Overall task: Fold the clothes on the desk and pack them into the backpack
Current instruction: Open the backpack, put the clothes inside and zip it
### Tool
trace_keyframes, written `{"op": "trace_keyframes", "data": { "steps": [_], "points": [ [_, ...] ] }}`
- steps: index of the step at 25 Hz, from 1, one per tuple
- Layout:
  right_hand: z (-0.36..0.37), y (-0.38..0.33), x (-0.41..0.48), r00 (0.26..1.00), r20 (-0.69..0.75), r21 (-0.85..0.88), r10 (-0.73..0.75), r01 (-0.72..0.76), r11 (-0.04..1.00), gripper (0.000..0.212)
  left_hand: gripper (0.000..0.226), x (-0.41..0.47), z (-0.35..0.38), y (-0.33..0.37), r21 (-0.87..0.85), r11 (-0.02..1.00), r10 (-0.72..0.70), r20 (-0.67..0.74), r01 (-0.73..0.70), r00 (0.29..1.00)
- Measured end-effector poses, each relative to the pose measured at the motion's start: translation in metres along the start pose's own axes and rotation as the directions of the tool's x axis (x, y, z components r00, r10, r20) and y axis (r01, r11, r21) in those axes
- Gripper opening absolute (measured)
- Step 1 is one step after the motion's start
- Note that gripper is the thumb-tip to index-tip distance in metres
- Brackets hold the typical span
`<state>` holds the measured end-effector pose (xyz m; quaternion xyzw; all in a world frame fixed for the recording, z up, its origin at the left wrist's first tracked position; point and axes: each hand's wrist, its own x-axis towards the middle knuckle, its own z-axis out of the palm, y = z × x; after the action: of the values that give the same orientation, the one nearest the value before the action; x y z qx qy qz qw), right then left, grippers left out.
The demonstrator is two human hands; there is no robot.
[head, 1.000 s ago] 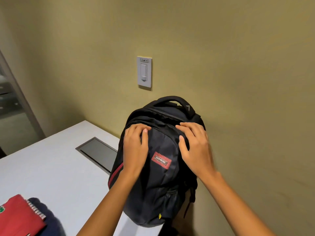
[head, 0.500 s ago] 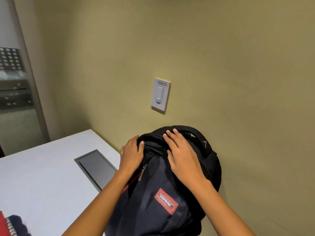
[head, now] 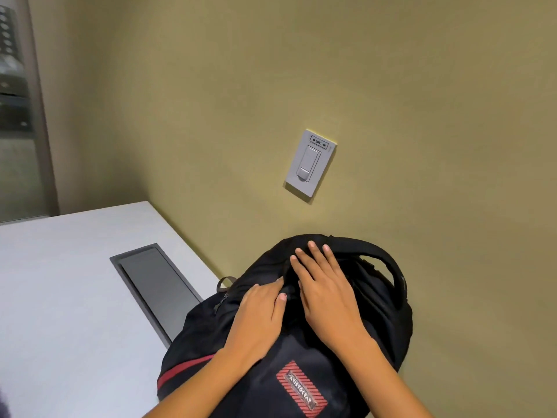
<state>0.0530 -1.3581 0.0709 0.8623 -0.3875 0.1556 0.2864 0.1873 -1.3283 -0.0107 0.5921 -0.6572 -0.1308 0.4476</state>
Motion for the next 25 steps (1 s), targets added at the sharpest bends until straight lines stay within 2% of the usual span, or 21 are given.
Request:
{"op": "trace_keyframes", "data": {
  "steps": [3, 6, 8, 10, 12, 13, 15, 19, 21, 23, 25],
  "points": [
    [0.0, 0.005, -0.001, 1.0, 0.031, -0.009, -0.002, 0.002, 1.0, 0.046, 0.048, 0.018, -0.009, -0.01, -0.156, 0.985, -0.092, -0.126, 0.072, 0.988],
    [-0.001, 0.009, 0.0, 0.998, 0.055, -0.005, -0.013, 0.013, 1.0, 0.05, 0.035, 0.04, -0.015, -0.033, -0.273, 0.913, -0.362, -0.202, 0.303, 0.91],
    [-0.002, 0.01, 0.0, 0.998, 0.057, -0.009, -0.014, 0.015, 1.0, 0.05, 0.035, 0.051, -0.016, -0.061, -0.189, 0.868, -0.482, -0.094, 0.46, 0.871],
    [-0.002, 0.01, -0.002, 0.998, 0.059, -0.006, -0.018, 0.019, 1.0, 0.051, 0.034, 0.06, -0.016, -0.087, -0.027, 0.834, -0.544, 0.126, 0.551, 0.83],
    [-0.001, 0.012, -0.004, 0.998, 0.062, -0.011, -0.024, 0.025, 1.0, 0.052, 0.032, 0.067, -0.017, -0.097, 0.081, 0.84, -0.535, 0.291, 0.536, 0.793],
    [0.0, 0.013, -0.004, 0.998, 0.062, -0.014, -0.026, 0.027, 1.0, 0.053, 0.032, 0.07, -0.016, -0.098, 0.126, 0.855, -0.514, 0.328, 0.503, 0.792],
    [0.0, 0.013, -0.004, 0.998, 0.064, -0.015, -0.029, 0.03, 0.999, 0.054, 0.03, 0.074, -0.015, -0.096, 0.246, 0.861, -0.507, 0.35, 0.445, 0.788],
    [0.004, 0.012, -0.005, 0.998, 0.054, -0.02, -0.022, 0.023, 1.0, 0.049, 0.024, 0.081, -0.018, -0.093, 0.583, 0.754, -0.574, 0.363, 0.303, 0.734],
    [0.007, 0.011, -0.006, 0.999, 0.047, -0.028, -0.015, 0.016, 0.999, 0.048, 0.027, 0.086, -0.02, -0.094, 0.656, 0.717, -0.595, 0.401, 0.235, 0.696],
    [0.009, 0.011, -0.006, 0.999, 0.039, -0.023, -0.006, 0.007, 1.0, 0.047, 0.029, 0.088, -0.023, -0.094, 0.679, 0.697, -0.621, 0.414, 0.229, 0.665],
    [0.009, 0.012, -0.005, 1.0, 0.03, -0.017, -0.004, 0.004, 1.0, 0.049, 0.027, 0.088, -0.025, -0.093, 0.64, 0.704, -0.638, 0.381, 0.307, 0.67]
  ]
}}
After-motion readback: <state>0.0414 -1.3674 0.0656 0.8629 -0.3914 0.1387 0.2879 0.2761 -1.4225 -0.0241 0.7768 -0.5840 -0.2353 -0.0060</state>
